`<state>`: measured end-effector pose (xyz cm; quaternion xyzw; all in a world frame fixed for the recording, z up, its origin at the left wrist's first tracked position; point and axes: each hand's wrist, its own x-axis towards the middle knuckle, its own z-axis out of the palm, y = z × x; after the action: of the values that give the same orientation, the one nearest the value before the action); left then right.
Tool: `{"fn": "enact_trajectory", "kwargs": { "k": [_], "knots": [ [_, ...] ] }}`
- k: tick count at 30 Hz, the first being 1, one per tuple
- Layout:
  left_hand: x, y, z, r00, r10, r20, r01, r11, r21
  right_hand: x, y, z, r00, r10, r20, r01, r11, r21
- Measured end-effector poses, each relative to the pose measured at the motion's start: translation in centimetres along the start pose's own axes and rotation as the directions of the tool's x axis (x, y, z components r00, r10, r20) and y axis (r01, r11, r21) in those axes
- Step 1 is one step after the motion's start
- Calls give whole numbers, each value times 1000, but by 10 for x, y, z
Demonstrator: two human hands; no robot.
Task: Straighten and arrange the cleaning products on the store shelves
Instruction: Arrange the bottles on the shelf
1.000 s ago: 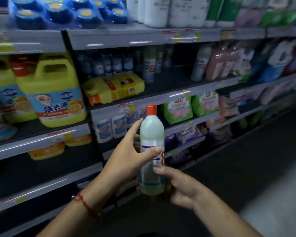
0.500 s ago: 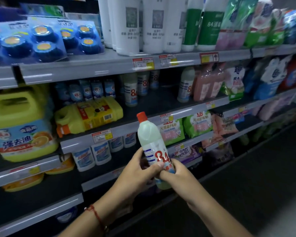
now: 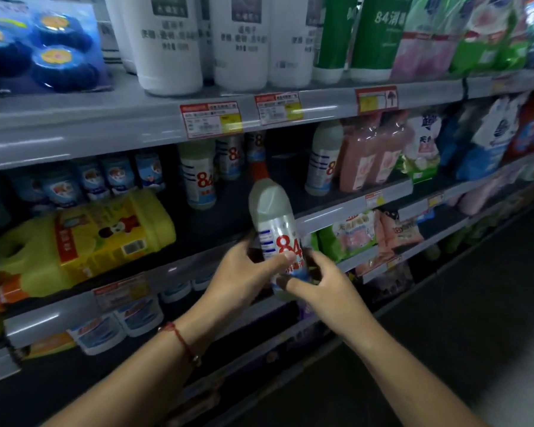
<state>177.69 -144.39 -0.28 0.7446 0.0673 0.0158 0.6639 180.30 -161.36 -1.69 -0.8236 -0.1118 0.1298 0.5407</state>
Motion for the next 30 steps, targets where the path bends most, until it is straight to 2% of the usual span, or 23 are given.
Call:
{"fn": "enact_trajectory", "kwargs": {
  "k": [3,8,12,16,20,23,30],
  "knots": [
    [31,7,15,999,14,-52,-13,1000,14,34,4,-20,997,-74,-36,72,996,-56],
    [81,16,54,967,152,-202,-158,987,-13,101,12,-55,989,-148,-12,147,986,-78],
    [113,21,74,931,194,-308,-175,981,88,140,14,-73,952,-302,49,302,953,1],
    [139,21,87,861,238,-450,-173,968,182,172,14,-80,897,-439,50,438,899,27],
    [157,15,100,767,252,-590,-197,968,157,197,11,-77,904,-425,44,426,905,-3],
    [167,2,108,752,240,-614,-164,970,178,204,19,-80,919,-387,72,388,922,0],
    [177,5,105,802,281,-527,-132,944,303,203,33,-93,897,-406,176,410,912,16]
  ]
}}
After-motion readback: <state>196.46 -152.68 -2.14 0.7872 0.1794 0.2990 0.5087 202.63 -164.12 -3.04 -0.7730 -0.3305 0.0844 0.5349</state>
